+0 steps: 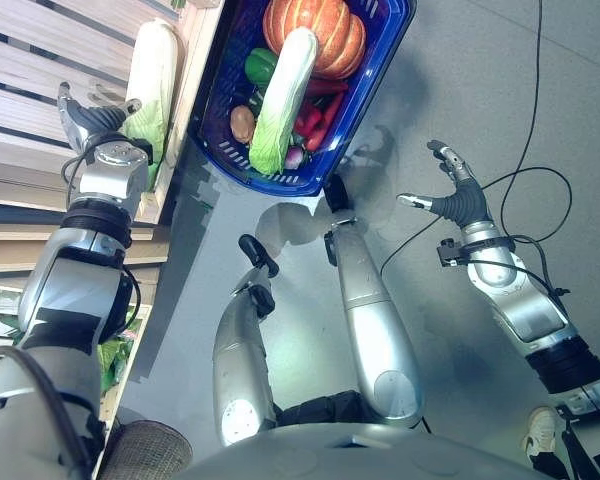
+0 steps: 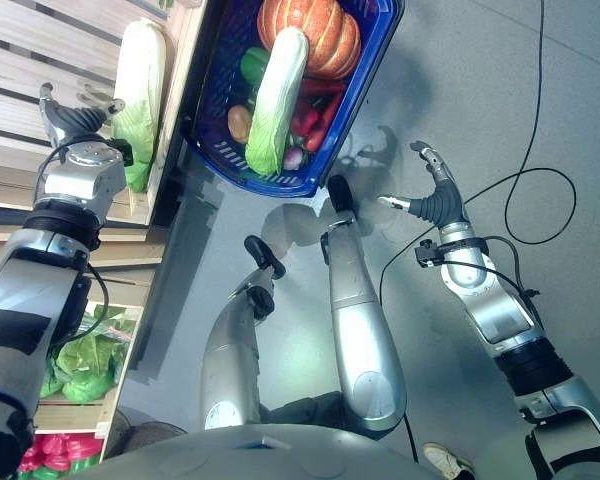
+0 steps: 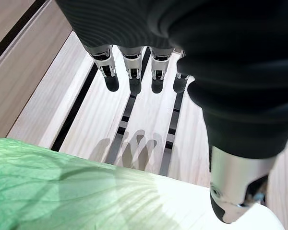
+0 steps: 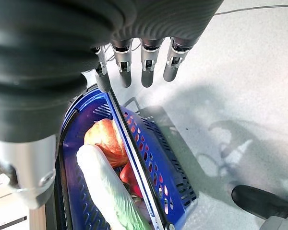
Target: Pick up fruits and vegetables into the basket
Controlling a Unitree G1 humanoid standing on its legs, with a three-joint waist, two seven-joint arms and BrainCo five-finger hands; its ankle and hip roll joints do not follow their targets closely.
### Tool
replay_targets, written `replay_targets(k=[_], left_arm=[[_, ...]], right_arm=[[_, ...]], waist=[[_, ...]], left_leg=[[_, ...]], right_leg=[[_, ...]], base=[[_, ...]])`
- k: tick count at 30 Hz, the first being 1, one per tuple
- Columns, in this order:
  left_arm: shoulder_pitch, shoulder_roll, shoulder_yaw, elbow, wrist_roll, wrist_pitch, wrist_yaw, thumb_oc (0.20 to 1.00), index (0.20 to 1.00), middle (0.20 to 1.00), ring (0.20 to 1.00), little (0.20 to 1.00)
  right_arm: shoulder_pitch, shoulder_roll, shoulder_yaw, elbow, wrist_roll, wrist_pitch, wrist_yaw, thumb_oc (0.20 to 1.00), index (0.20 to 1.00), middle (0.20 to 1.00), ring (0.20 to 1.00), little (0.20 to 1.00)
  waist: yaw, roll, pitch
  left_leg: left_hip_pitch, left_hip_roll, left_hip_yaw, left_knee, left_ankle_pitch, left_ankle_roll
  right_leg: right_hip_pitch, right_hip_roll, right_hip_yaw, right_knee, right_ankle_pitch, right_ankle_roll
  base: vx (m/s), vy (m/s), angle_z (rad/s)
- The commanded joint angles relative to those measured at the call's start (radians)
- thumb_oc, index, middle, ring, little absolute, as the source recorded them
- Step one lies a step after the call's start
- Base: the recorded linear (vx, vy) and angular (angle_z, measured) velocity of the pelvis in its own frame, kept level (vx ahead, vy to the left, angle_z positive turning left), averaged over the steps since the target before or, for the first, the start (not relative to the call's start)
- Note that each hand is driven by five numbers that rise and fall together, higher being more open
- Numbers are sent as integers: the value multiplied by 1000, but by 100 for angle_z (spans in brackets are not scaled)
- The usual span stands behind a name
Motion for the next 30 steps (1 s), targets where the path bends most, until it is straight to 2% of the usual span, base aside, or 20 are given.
replay_targets(k=[1, 7, 17, 30], left_arm=[[14, 65, 16, 73, -2, -5, -5, 1000, 1000, 1000, 1000, 1000], [-8, 60, -11, 108, 0, 37, -63, 1000, 1000, 1000, 1000, 1000], [-34, 63, -41, 153, 4, 83, -93, 1000, 1000, 1000, 1000, 1000], [-68, 63, -92, 216, 20, 113, -195, 1000, 1000, 1000, 1000, 1000]], right_arm=[[19, 29, 4, -40, 30, -25, -15, 1000, 1000, 1000, 1000, 1000], [-4, 35, 3, -38, 43, -14, -15, 1000, 1000, 1000, 1000, 1000], [-16, 23, -6, -20, 72, 2, -8, 1000, 1000, 1000, 1000, 1000], [-39, 20, -1, -5, 102, -2, -8, 1000, 1000, 1000, 1000, 1000]], waist=[[-16, -61, -35], [-20, -70, -35], [-29, -68, -35], [-32, -63, -35]], left_leg=[[-122, 0, 13, 113, -57, 61], [-145, 9, 15, 125, -63, 60], [-177, 15, 24, 132, -63, 55], [-225, 14, 24, 139, -62, 50]], right_leg=[[-4, 35, -23, 54, -130, 26], [-23, 42, -21, 56, -126, 27], [-61, 41, -13, 51, -114, 27], [-116, 44, -6, 54, -102, 27]], base=[[0, 0, 0], [9, -21, -4], [10, 17, -5], [2, 9, -1]])
